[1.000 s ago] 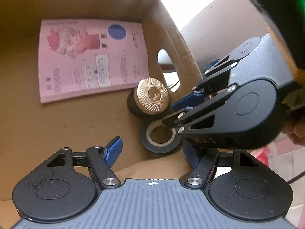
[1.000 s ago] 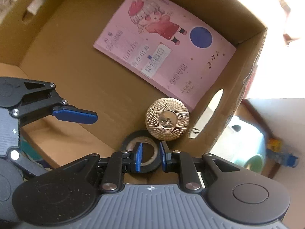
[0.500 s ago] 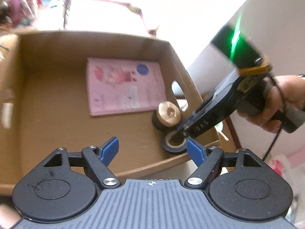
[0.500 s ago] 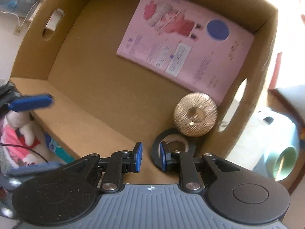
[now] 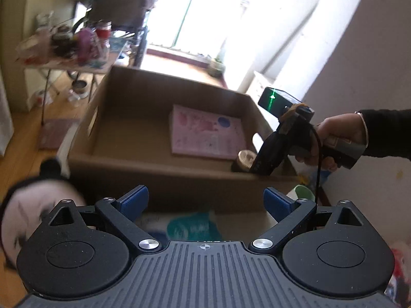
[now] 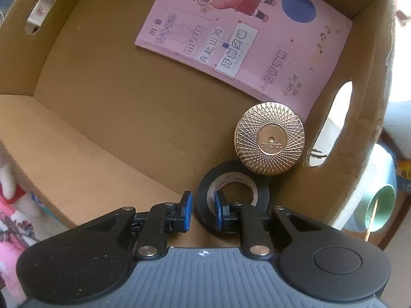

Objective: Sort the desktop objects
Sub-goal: 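Lower the tape roll into the box beside the gold tin, then open the right gripper to release the tape roll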

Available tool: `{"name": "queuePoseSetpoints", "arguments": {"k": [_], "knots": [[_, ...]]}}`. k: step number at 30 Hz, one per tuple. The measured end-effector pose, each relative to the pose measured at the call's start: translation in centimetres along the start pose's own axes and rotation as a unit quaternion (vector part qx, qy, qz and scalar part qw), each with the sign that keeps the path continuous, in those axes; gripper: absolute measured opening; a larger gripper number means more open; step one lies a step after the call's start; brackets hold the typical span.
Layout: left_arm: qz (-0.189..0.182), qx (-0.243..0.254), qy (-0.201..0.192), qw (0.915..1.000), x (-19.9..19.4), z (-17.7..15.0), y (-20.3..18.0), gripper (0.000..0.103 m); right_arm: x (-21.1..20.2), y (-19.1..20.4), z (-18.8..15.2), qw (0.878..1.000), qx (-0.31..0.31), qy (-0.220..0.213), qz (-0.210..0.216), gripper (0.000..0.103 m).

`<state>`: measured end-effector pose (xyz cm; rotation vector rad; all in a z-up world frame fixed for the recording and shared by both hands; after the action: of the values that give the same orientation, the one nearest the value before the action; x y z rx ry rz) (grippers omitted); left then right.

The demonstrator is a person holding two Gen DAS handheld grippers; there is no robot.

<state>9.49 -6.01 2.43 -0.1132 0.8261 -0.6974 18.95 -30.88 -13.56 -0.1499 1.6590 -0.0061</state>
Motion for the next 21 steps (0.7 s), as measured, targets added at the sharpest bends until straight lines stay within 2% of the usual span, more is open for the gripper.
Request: {"name": "queuePoseSetpoints", "arguments": {"k": [5,9,10,11,14,17,21], "knots": [[0.001,-0.042,-0.003,0.9991,-0.9,-2.0,0.9,0.097,0.7,0.3,0.2,1.000,0.015,-0.004,-0.025,0.020],[0.009,-0.048,-0.011,0.9987,-1.7,-2.5,1.5,0.097,-1.1,0.4,0.4,0.999,0.014,-0.016,-0.039,0.022],[0.013,-0.047,-0.012,0.9987,-1.7,-2.6,1.6,0.097,-1.6,0.4,0.5,0.999,0.014,-0.019,-0.043,0.024],[0.016,-0.045,-0.014,0.9988,-1.8,-2.6,1.8,0.097,-1.9,0.3,0.5,0.999,0.015,-0.019,-0.045,0.032],[0.020,-0.040,-0.017,0.9988,-2.1,-2.9,2.1,0.097,-2.1,0.4,0.6,0.999,0.011,-0.005,-0.049,0.034],[0.017,-0.041,-0.018,0.9989,-2.2,-3.3,2.4,0.097,-0.7,0.7,1.0,0.998,0.015,0.017,-0.051,0.039],[0.011,-0.046,-0.016,0.9988,-2.2,-3.5,2.5,0.097,0.9,0.2,1.6,0.998,0.036,0.026,-0.043,0.039]]}}
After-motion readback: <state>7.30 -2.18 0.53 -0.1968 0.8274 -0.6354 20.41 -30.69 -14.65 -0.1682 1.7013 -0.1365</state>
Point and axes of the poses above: each gripper's, at about its wrist camera, not at the fingertips, and x roughly the way its jaws point, y to its left, z to its top, the point moved 5 cm from there along x, roughly the way its jaws point, and after that the axes turned 1 degree about x, right-handed, at the moved point
